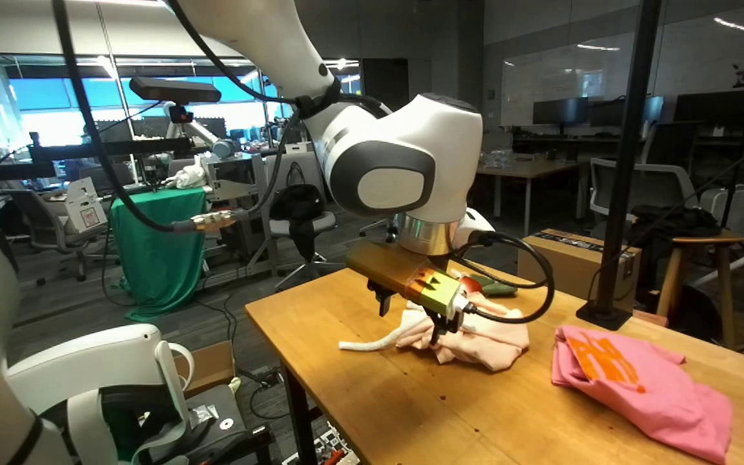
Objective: Separate the things on the heap
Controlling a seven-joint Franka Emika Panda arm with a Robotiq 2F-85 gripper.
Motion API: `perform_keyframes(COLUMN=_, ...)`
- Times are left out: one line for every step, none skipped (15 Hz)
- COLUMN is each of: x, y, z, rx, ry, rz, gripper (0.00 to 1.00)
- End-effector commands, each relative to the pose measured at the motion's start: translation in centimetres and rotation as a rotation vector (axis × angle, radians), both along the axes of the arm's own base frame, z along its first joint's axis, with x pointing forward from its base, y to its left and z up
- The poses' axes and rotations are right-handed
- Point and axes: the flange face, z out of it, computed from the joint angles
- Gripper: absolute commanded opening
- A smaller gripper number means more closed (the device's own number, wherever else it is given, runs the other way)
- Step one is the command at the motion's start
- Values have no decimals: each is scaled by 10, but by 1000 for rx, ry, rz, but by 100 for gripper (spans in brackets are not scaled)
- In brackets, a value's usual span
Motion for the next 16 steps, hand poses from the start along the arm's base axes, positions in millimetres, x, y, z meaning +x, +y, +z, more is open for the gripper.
perform_keyframes(x=4, y=17, z=1, rx=-61, ry=-36, rz=-4, gripper=100)
perform_keyframes(x=4, y=21, z=2, rx=-75, ry=-35, rz=-2, gripper=100)
perform_keyframes(x=6, y=26, z=2, rx=-94, ry=-37, rz=-1, gripper=100)
perform_keyframes(x=6, y=30, z=3, rx=-113, ry=-39, rz=3, gripper=100)
perform_keyframes(x=7, y=35, z=4, rx=-136, ry=-48, rz=10, gripper=100)
perform_keyframes(x=8, y=40, z=4, rx=-153, ry=-48, rz=17, gripper=100)
perform_keyframes(x=9, y=44, z=5, rx=-167, ry=-52, rz=18, gripper=100)
perform_keyframes(x=11, y=48, z=6, rx=-178, ry=-51, rz=19, gripper=100)
perform_keyframes(x=12, y=52, z=7, rx=-188, ry=-53, rz=22, gripper=100)
perform_keyframes(x=13, y=56, z=9, rx=-194, ry=-55, rz=21, gripper=100)
perform_keyframes(x=15, y=60, z=9, rx=-200, ry=-54, rz=16, gripper=100)
perform_keyframes(x=17, y=62, z=10, rx=-207, ry=-61, rz=11, gripper=100)
perform_keyframes(x=20, y=64, z=10, rx=-207, ry=-56, rz=-6, gripper=100)
perform_keyframes(x=23, y=66, z=10, rx=-203, ry=-47, rz=-31, gripper=100)
perform_keyframes(x=26, y=67, z=10, rx=-194, ry=-38, rz=-64, gripper=100)
perform_keyframes(x=29, y=69, z=10, rx=-187, ry=-29, rz=-84, gripper=100)
